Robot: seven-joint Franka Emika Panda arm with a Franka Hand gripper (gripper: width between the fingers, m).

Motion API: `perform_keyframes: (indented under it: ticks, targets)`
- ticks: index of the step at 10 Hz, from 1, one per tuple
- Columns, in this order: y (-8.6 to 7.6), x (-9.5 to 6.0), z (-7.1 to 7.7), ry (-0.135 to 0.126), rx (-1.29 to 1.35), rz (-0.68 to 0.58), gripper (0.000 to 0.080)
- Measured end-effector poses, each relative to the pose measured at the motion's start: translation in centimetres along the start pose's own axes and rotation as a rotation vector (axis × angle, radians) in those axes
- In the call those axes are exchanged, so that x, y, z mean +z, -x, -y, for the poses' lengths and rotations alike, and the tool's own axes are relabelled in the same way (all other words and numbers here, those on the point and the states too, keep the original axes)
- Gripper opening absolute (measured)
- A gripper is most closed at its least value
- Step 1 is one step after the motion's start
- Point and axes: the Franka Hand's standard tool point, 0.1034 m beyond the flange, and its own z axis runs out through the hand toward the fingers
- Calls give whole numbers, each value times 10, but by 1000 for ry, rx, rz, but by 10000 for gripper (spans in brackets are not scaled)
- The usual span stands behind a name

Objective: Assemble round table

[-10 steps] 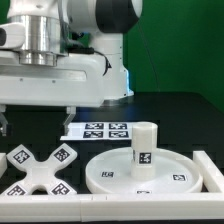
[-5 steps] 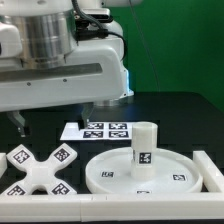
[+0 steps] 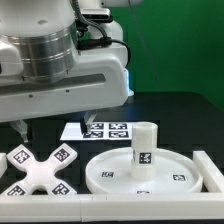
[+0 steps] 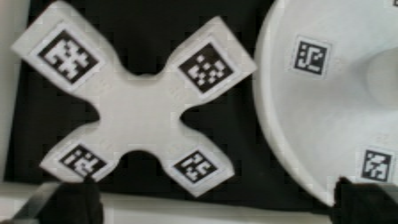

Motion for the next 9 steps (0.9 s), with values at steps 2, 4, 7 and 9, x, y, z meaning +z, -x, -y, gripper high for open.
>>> perform_keyframes:
  ticks: [2,4,7,9]
  targets:
    - [4,21,-8,-1,15,33,649]
    - [3,20,-8,0,14,32,649]
    - [4,33,-23,4,36,57,649]
    - [-1,43,-28,11,104,80,649]
